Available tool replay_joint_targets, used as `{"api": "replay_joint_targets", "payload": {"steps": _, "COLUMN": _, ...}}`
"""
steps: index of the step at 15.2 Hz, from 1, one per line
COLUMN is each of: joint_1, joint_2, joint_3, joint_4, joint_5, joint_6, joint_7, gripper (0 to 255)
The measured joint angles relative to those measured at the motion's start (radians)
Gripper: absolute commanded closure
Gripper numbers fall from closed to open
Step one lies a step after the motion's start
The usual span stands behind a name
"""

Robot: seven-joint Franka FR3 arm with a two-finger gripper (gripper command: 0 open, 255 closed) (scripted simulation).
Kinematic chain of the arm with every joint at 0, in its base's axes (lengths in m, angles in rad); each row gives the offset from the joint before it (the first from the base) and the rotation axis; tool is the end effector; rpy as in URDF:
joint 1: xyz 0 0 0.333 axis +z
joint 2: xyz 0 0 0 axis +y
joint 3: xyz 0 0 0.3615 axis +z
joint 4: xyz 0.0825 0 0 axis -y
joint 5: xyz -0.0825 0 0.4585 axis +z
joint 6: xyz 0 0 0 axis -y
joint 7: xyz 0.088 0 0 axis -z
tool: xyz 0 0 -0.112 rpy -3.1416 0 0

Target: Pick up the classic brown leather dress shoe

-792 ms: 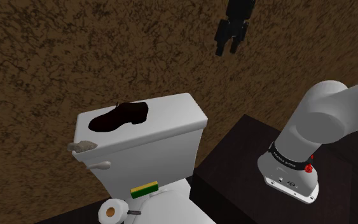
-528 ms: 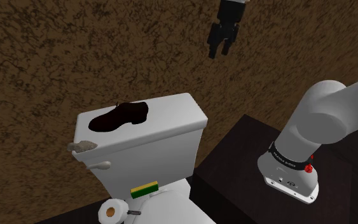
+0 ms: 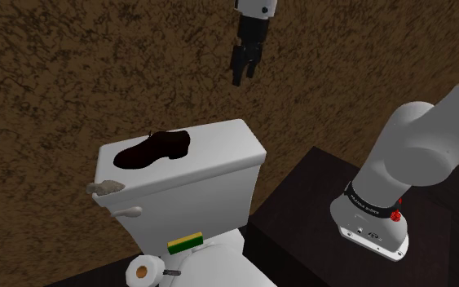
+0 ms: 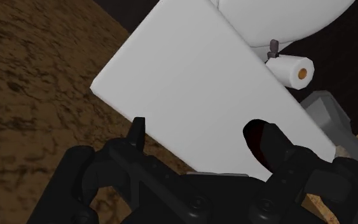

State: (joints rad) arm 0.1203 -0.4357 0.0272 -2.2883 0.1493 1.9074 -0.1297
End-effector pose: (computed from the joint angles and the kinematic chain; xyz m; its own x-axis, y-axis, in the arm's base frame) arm 0.4728 0.0830 0.5409 0.9725 0.2228 0.0682 0.2298 -0.9653 -0.1237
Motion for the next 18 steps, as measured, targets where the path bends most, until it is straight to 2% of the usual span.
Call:
{"api": "replay_joint_targets", "payload": {"steps": 8, "joint_1": 0.078, "joint_2": 0.241, "joint_3": 0.063, "joint_4": 0.13, "joint_5": -0.004, "joint_6": 0.134, "joint_7": -0.115, "gripper": 0}}
{"api": "replay_joint_targets", "payload": {"steps": 18, "joint_1": 0.164, "joint_2": 0.547, "joint_3": 0.148, "joint_4": 0.381, "joint_5": -0.069, "joint_6": 0.217, "joint_7": -0.224, "gripper": 0}}
